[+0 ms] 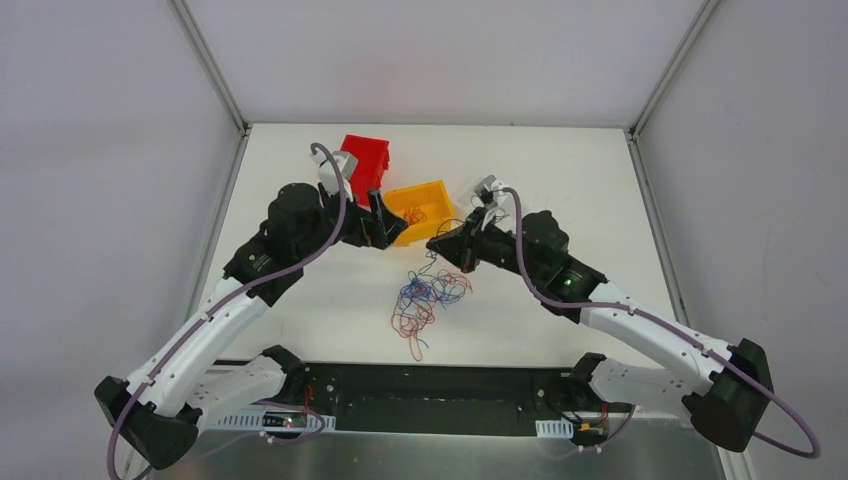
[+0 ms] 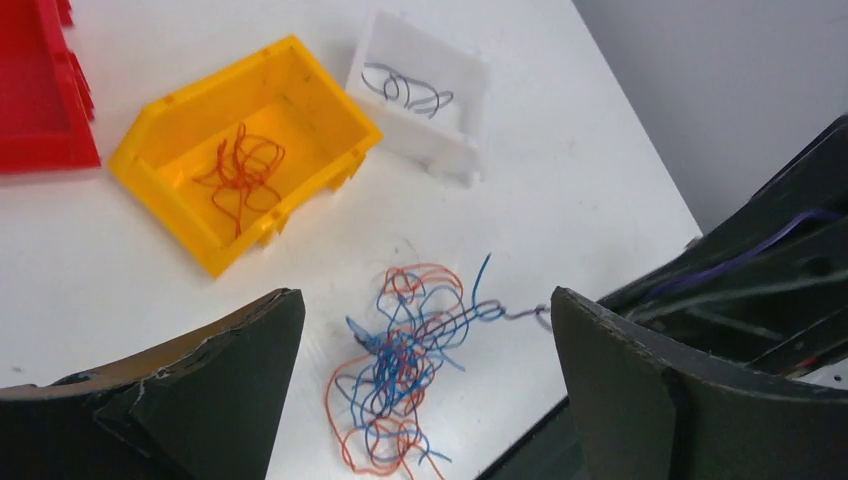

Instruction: Untangle the cables

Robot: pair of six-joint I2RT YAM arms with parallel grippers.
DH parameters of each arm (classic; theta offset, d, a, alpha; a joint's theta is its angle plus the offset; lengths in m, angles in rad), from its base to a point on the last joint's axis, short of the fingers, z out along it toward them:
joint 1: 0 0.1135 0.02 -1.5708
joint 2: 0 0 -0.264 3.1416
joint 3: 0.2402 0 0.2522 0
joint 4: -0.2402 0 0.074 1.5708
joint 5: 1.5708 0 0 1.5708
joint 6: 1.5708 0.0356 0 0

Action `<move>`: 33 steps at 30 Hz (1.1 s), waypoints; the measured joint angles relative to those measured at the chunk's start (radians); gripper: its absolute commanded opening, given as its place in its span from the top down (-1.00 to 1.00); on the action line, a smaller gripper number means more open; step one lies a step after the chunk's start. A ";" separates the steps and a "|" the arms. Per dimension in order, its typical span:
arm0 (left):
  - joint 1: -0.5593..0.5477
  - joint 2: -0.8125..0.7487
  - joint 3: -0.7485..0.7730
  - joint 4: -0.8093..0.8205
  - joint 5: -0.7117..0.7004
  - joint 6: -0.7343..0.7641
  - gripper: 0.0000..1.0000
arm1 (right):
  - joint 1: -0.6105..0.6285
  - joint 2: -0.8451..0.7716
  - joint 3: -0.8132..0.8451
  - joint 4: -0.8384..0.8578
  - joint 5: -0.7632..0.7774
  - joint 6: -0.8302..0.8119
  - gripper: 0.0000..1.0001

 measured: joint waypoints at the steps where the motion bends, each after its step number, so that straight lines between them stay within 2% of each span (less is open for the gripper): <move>1: 0.022 -0.009 -0.018 -0.001 0.002 -0.008 -0.97 | 0.000 0.001 0.018 -0.014 0.016 0.005 1.00; 6: 0.029 -0.049 -0.141 0.036 0.056 -0.025 -0.90 | 0.000 0.032 0.163 -0.086 0.084 0.040 1.00; 10: 0.029 -0.089 -0.359 0.201 0.097 -0.088 -0.85 | 0.000 0.051 0.272 -0.130 0.109 0.061 1.00; 13: 0.028 -0.053 -0.470 0.308 0.142 -0.136 -0.86 | 0.000 0.069 0.334 -0.147 0.120 0.081 1.00; 20: -0.021 0.066 -0.480 0.445 0.188 -0.130 -0.86 | 0.000 0.119 0.395 -0.194 0.132 0.116 1.00; 22: -0.039 0.104 -0.473 0.468 0.195 -0.121 -0.81 | 0.000 0.135 0.405 -0.203 0.137 0.124 1.00; 27: -0.044 0.246 -0.417 0.460 0.210 -0.109 -0.52 | -0.002 0.153 0.424 -0.220 0.149 0.139 1.00; 29: -0.044 0.312 -0.384 0.451 0.209 -0.107 -0.35 | -0.002 0.153 0.434 -0.224 0.154 0.143 1.00; 30: -0.044 0.334 -0.374 0.447 0.206 -0.107 -0.18 | -0.002 0.152 0.439 -0.225 0.156 0.145 1.00; 33: -0.044 0.376 -0.364 0.425 0.175 -0.113 0.54 | -0.005 0.148 0.451 -0.230 0.172 0.145 1.00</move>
